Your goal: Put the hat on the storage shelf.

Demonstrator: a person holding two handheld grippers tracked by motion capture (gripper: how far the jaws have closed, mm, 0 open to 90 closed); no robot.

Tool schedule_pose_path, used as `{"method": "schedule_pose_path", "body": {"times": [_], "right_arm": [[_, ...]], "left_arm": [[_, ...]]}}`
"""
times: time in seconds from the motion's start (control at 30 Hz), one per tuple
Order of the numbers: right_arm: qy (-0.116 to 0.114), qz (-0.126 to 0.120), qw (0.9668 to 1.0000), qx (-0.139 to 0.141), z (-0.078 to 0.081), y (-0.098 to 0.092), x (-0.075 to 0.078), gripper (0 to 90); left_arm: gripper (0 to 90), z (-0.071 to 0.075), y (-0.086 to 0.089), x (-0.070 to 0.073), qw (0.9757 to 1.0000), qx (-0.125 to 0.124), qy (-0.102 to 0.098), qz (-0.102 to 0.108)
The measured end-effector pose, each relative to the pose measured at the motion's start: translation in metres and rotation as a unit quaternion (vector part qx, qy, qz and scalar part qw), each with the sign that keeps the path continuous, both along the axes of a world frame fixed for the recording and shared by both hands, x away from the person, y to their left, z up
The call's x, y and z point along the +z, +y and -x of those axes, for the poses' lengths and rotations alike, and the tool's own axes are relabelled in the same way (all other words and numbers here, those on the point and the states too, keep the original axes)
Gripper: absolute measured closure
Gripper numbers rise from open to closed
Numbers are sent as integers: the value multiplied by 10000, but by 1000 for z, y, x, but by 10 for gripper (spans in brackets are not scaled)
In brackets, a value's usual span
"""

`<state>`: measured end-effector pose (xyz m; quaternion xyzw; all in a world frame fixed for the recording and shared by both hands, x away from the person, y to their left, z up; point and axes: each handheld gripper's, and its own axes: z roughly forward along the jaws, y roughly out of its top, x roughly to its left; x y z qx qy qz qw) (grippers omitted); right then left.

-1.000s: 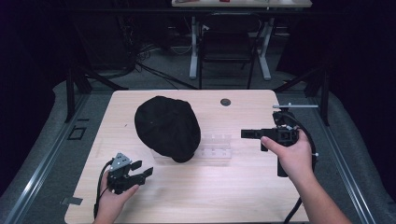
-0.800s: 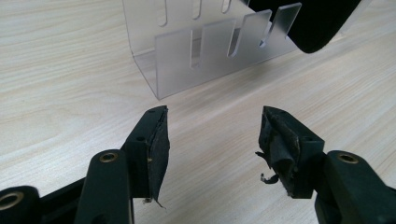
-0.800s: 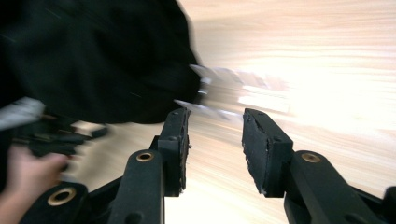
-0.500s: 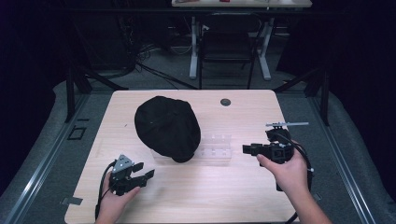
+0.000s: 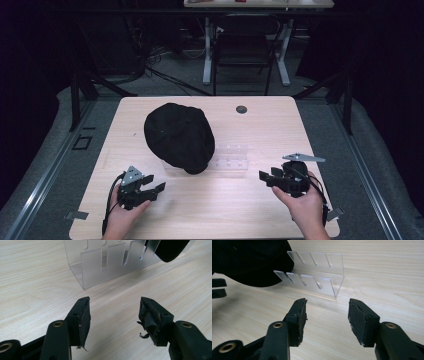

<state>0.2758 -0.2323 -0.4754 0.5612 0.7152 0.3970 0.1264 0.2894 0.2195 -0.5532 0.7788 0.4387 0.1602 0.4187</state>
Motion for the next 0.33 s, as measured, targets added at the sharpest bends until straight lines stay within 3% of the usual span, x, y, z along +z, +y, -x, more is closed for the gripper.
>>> {"method": "schedule_pose_path", "body": {"times": [0.17,0.33], "right_arm": [[-216,162,9996,-39,10,-5,-22,445],[-268,214,9994,-74,16,-8,-44,429]], "left_arm": [[427,1,-1,0,10000,-45,-24,30],[449,2,-7,0,9998,-191,-93,-31]]}}
